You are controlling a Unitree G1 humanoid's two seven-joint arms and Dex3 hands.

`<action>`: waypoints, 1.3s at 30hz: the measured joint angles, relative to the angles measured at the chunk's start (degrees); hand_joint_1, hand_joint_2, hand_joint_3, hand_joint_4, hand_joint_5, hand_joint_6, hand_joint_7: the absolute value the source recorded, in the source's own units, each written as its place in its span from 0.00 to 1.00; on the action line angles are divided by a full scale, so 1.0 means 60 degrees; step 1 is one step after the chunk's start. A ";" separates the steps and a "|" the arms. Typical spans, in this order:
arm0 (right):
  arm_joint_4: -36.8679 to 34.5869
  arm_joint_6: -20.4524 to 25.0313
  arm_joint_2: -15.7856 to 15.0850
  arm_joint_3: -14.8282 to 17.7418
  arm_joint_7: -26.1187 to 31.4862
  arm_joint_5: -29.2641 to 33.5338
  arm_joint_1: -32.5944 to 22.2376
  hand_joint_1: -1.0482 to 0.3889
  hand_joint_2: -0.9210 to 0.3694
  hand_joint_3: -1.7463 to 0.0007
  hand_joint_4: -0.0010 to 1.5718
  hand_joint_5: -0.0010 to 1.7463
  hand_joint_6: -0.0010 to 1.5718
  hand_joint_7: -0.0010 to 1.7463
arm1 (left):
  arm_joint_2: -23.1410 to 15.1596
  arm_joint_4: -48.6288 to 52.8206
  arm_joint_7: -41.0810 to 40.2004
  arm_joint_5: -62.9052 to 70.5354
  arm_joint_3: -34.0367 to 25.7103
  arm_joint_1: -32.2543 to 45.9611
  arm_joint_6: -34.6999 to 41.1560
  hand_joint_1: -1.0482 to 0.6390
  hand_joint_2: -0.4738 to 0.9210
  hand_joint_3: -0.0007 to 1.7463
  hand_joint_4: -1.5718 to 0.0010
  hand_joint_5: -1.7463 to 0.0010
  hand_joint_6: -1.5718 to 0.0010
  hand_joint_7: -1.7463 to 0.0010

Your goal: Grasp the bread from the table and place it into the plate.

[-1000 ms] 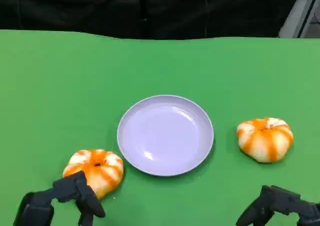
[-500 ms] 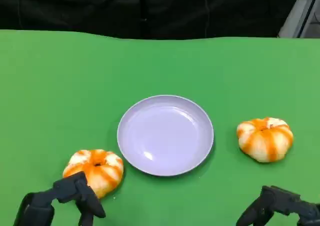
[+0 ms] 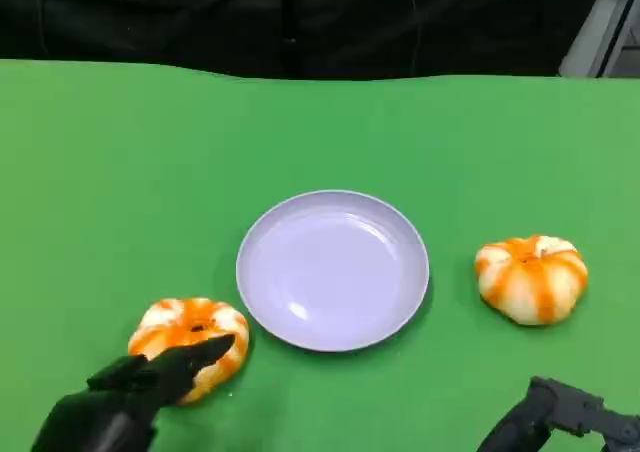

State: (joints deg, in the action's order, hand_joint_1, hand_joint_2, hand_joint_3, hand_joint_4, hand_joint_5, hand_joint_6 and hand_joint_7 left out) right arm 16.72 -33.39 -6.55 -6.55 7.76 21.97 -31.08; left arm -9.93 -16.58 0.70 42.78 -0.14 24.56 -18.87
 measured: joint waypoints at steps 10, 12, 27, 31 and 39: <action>-0.0398 -0.0073 0.0073 -0.0100 0.0081 0.0033 0.0449 0.76 0.51 0.16 0.50 0.85 0.53 0.70 | 0.0002 -0.0547 0.0310 0.1947 0.0967 -0.1041 0.2400 0.23 0.99 0.00 0.86 0.93 0.90 1.00; -0.0453 -0.0074 0.0074 -0.0099 0.0093 0.0058 0.0518 0.76 0.51 0.16 0.51 0.86 0.53 0.70 | -0.0093 -0.0545 0.0375 0.2033 0.1129 -0.1263 0.2632 0.23 0.99 0.00 0.86 0.93 0.90 1.00; -0.0875 -0.0342 0.0017 -0.0087 0.0100 0.0135 0.0968 0.77 0.52 0.14 0.52 0.85 0.54 0.69 | -0.0532 -0.0313 0.2097 0.3470 0.2303 -0.2542 0.4851 0.23 0.99 0.02 0.80 0.90 0.85 0.98; -0.0865 -0.0399 0.0023 -0.0100 0.0102 0.0145 0.0842 0.76 0.51 0.16 0.51 0.85 0.54 0.68 | -0.0535 0.0308 0.2306 0.3786 0.2675 -0.2982 0.5293 0.26 1.00 0.01 0.76 0.89 0.81 0.98; -0.0634 -0.0367 0.0061 -0.0133 0.0077 0.0162 0.0543 0.76 0.50 0.17 0.50 0.86 0.53 0.68 | -0.0484 0.2894 0.1610 0.3718 0.3167 -0.4335 0.5618 0.40 1.00 0.07 0.60 0.87 0.60 0.93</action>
State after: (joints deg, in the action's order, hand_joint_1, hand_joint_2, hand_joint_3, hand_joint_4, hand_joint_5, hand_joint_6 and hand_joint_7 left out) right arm 12.91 -35.60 -6.18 -7.35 8.22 22.94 -27.82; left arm -12.84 0.78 10.36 65.09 18.87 -1.45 14.84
